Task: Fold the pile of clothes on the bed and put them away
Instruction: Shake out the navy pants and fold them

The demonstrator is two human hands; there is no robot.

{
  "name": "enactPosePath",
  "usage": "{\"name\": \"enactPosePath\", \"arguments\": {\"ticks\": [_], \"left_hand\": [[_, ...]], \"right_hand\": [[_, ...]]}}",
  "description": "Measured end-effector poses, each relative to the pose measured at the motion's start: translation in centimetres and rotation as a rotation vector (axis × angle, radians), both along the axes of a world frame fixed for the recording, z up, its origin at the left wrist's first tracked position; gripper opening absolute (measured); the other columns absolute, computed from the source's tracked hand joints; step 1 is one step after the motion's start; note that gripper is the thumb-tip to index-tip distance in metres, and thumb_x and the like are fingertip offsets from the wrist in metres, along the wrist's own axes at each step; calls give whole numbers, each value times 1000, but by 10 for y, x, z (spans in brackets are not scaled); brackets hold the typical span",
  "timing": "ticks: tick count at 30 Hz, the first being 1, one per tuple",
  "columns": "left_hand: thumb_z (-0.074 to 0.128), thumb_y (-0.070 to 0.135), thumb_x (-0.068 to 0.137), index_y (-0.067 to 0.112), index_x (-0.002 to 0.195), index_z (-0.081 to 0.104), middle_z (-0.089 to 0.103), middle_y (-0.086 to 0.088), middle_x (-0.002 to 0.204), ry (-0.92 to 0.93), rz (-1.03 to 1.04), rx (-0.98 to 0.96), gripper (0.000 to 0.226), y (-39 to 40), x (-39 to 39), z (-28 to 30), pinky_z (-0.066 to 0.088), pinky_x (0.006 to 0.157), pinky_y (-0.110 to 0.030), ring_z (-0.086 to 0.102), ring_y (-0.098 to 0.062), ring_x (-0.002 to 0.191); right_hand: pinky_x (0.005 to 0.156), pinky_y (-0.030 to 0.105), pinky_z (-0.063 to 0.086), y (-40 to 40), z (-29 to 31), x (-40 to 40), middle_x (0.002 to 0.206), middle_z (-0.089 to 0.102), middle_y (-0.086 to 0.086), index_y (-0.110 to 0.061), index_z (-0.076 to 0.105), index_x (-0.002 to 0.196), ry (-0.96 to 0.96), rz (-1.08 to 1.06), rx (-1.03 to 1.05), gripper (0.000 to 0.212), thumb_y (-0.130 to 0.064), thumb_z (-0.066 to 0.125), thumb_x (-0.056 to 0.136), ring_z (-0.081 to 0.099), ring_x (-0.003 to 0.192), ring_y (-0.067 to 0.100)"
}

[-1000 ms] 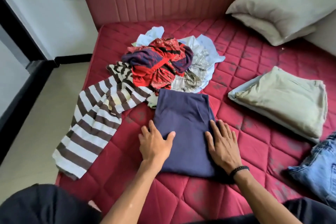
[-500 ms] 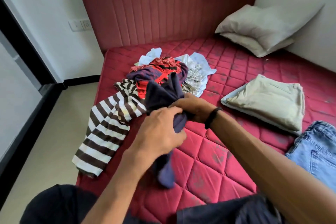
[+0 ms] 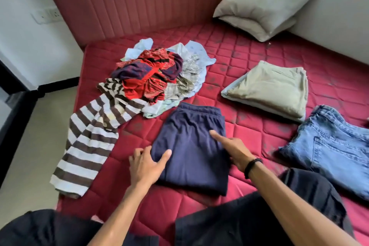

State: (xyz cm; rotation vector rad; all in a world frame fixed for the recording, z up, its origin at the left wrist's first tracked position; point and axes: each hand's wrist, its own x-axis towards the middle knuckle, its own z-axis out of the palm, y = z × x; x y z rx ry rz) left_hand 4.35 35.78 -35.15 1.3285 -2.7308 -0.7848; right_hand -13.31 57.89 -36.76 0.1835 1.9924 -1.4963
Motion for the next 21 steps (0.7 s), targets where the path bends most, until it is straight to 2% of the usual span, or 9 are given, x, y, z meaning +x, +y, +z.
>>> {"name": "enactPosePath", "arguments": {"ticks": [2, 4, 5, 8, 10, 12, 14, 18, 21], "left_hand": [[64, 84, 74, 17, 135, 60, 59, -17, 134, 2, 43, 100, 91, -9, -16, 1, 42, 108, -42, 54, -36, 129], [80, 80, 61, 11, 135, 60, 65, -14, 132, -3, 45, 307, 102, -13, -36, 7, 48, 105, -39, 61, -32, 124], [88, 74, 57, 8, 129, 63, 69, -11, 128, 20, 37, 403, 101, -17, -42, 8, 51, 103, -37, 65, -28, 117], [97, 54, 50, 2, 106, 71, 75, -7, 109, 131, 7, 525, 81, -9, -66, 10, 57, 93, -41, 71, -24, 98], [96, 46, 53, 5, 102, 75, 77, -8, 102, 252, -3, 608, 68, 4, -83, 30, 59, 93, -46, 74, -27, 96], [92, 29, 73, 10, 96, 75, 77, -4, 99, 355, -72, 675, 34, 37, -107, 56, 59, 90, -37, 73, -22, 94], [85, 21, 83, 14, 93, 75, 75, 2, 97, 448, -176, 716, 16, 76, -135, 82, 58, 81, -26, 71, -16, 90], [81, 18, 89, 16, 110, 72, 73, -2, 112, 611, -452, 743, 23, 172, -200, 111, 54, 89, -24, 69, -14, 102], [75, 19, 94, 18, 122, 68, 68, 3, 124, 713, -688, 702, 30, 237, -245, 107, 46, 95, -10, 65, -6, 115]], "right_hand": [[64, 26, 46, -12, 1, 6, 88, 71, -2, -15, 70, 98, 193, 78, 180, 62, -68, 85, 69, 69, 82, 18], [90, 32, 51, -23, -8, 2, 121, 67, 7, -13, 60, 125, 253, 76, 305, 77, -64, 84, 73, 65, 116, 28], [97, 34, 50, -28, -7, 1, 129, 64, 8, -13, 57, 130, 250, 92, 303, 79, -62, 82, 73, 62, 121, 30], [92, 39, 58, -12, -4, -24, 119, 74, 4, -17, 67, 117, 299, 101, 232, 74, -63, 71, 60, 70, 106, 22], [82, 37, 58, 11, 21, -39, 104, 77, 3, -15, 73, 107, 443, 57, 192, 51, -49, 75, 69, 68, 92, 15], [73, 30, 53, 53, 60, -55, 95, 75, -1, -12, 75, 104, 535, -22, 108, 23, -24, 79, 84, 63, 81, 10], [67, 25, 50, 102, 92, -75, 88, 73, -2, -11, 75, 105, 583, -101, 62, 16, -17, 77, 90, 61, 74, 7], [64, 30, 44, 213, 137, -105, 80, 68, -1, -14, 73, 90, 678, -251, 131, 9, -21, 76, 92, 56, 71, 11], [59, 24, 45, 287, 149, -110, 76, 64, -8, -22, 67, 80, 751, -387, 204, 15, -22, 74, 94, 53, 64, 1]]}}
